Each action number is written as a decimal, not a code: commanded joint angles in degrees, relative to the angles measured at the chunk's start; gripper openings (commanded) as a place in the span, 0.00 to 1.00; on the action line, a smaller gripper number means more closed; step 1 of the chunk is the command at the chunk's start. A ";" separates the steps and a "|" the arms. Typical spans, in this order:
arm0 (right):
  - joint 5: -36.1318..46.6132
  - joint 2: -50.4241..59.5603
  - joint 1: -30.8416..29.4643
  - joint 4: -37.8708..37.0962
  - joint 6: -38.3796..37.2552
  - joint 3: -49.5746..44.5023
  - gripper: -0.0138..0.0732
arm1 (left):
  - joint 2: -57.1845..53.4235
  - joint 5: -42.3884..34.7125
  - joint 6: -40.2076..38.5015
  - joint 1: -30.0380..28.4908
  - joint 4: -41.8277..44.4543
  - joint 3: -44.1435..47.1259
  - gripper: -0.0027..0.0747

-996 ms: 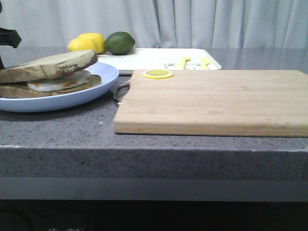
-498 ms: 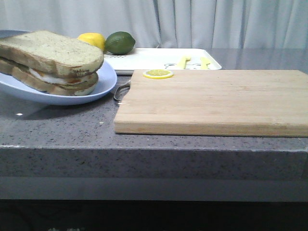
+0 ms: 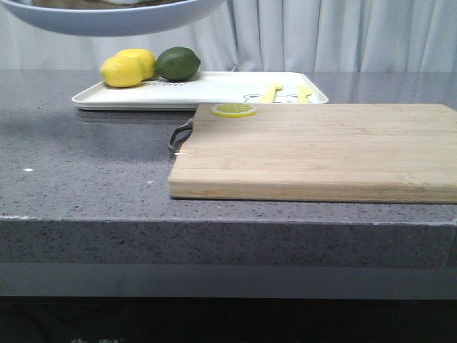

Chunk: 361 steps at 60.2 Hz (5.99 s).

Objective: Place bread and move sandwich to tray

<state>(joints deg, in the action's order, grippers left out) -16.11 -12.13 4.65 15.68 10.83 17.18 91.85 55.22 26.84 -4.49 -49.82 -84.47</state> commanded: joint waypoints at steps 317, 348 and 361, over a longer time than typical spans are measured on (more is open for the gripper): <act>1.91 -0.40 0.05 1.15 0.08 1.46 0.07 | -81.93 -33.89 -36.91 11.26 58.07 62.43 0.01; 1.78 -0.40 0.05 1.15 0.08 1.46 0.07 | -93.53 -51.10 -36.91 5.00 52.75 82.95 0.01; 1.73 -0.40 0.05 1.15 0.08 1.46 0.07 | -93.43 -50.24 -36.91 5.00 52.75 85.34 0.01</act>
<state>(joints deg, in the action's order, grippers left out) -18.70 -12.04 4.65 16.40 10.83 17.18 -0.31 8.76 -9.53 0.65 3.36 0.21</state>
